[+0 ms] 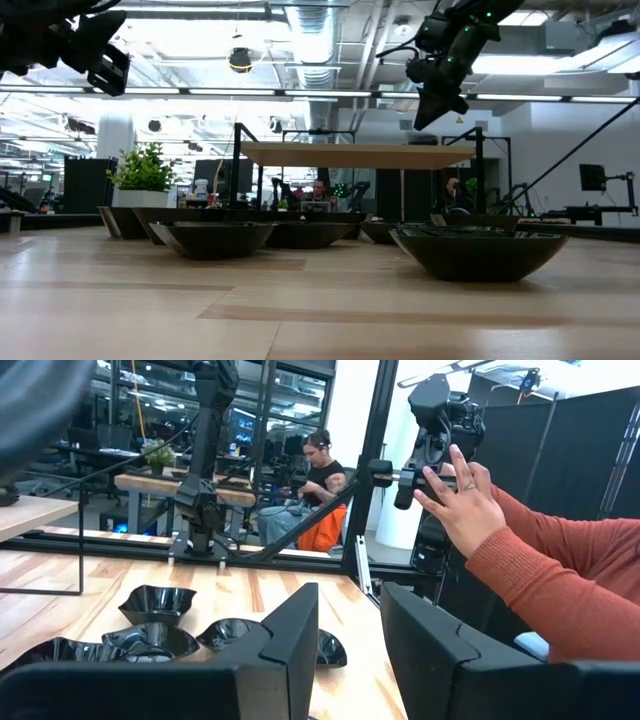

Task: Pick & Place Mini shaped plates
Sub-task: Stack the black drop shaped plate on top of the black drop shaped plate on the shelf, then put the black distorted square plate on the shelf

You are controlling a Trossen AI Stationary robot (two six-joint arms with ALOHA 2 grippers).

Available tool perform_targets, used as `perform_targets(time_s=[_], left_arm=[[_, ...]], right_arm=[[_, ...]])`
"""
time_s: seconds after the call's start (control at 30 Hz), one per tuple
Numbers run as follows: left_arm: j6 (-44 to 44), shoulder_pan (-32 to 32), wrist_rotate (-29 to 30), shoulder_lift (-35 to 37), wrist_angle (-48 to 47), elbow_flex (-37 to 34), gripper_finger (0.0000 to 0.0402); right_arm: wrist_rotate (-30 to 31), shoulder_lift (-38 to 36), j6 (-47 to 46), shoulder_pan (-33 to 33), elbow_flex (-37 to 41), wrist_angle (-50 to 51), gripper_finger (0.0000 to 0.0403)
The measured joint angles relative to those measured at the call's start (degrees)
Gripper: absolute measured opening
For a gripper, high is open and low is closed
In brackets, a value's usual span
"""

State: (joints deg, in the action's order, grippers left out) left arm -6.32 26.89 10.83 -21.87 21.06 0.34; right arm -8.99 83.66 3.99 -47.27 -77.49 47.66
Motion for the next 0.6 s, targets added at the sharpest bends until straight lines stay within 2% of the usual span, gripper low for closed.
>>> perform_targets(time_s=[0.2, 0.37, 0.6], left_arm=[[0.0, 0.0, 0.0, 0.0, 0.0, 0.0, 0.0112], [0.0, 0.0, 0.0, 0.0, 0.0, 0.0, 0.0112], [0.0, 0.0, 0.0, 0.0, 0.0, 0.0, 0.0112]], right_arm=[[0.0, 0.0, 0.0, 0.0, 0.0, 0.1, 0.0057], [-0.1, -0.1, 0.9, 0.6, 0.0, 0.6, 0.0065], [-0.1, -5.7, -0.5, 7.7, 0.0, 4.9, 0.0065]])
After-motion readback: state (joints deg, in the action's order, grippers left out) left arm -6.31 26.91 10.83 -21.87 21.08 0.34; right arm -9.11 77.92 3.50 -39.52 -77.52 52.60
